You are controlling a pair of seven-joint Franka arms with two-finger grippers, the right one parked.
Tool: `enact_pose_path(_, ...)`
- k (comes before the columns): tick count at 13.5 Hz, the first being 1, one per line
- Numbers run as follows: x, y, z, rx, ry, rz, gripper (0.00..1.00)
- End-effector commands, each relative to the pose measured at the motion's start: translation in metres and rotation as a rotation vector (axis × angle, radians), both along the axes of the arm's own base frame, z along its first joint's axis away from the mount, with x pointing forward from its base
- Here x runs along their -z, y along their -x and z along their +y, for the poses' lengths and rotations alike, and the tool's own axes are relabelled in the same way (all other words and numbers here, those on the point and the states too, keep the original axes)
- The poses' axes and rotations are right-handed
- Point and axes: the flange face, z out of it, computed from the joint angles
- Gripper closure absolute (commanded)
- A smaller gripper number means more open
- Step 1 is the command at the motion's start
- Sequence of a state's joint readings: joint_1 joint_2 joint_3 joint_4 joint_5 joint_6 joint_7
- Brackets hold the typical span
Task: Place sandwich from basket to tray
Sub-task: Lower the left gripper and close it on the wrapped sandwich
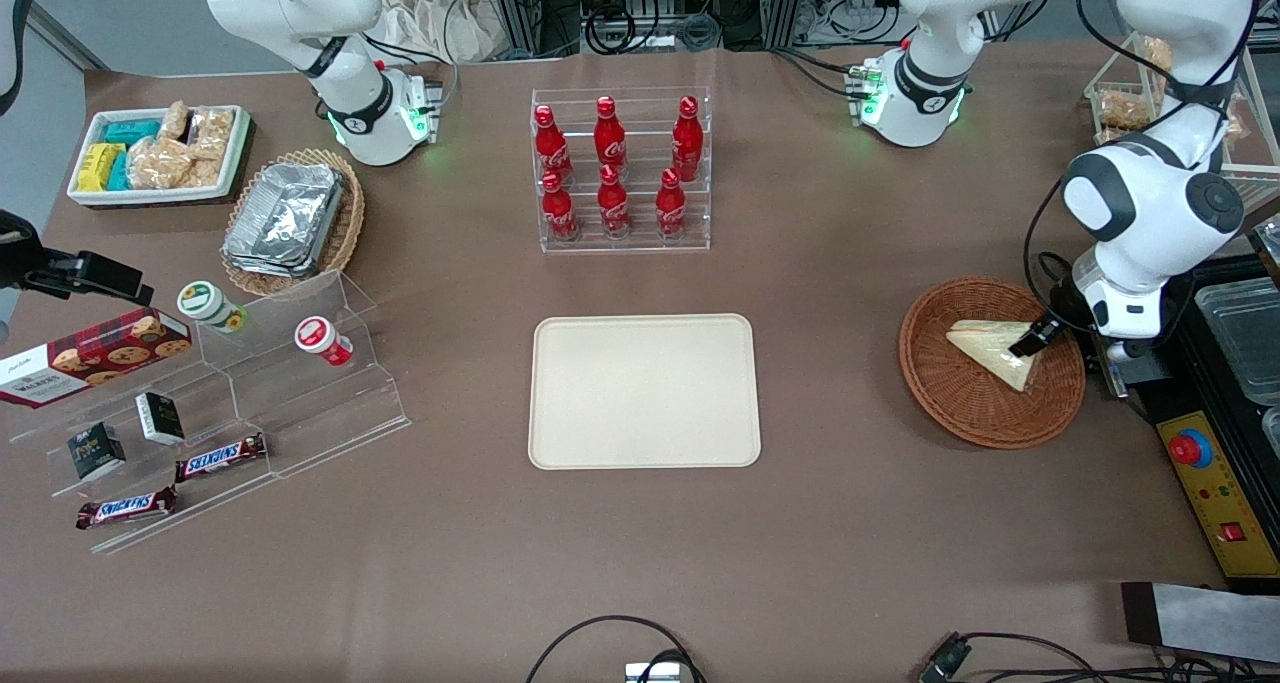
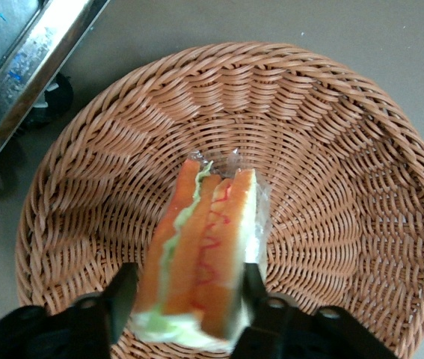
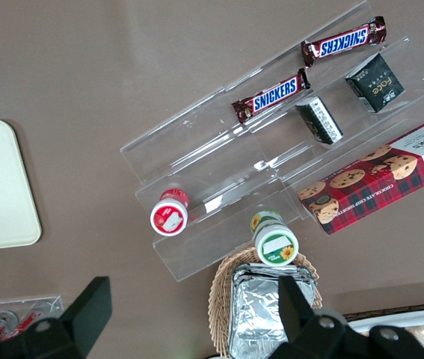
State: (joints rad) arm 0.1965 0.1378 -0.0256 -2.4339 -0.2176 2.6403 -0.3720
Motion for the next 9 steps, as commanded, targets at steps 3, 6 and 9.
enact_pose_path(3, -0.006, -0.002, -0.015, 0.004, 0.001, -0.025, 0.98)
enact_pose_path(6, -0.02, -0.008, -0.031, -0.001, 0.004, -0.047, 0.98)
enact_pose_path(9, -0.045, -0.01, -0.035, 0.029, -0.002, -0.072, 0.98)
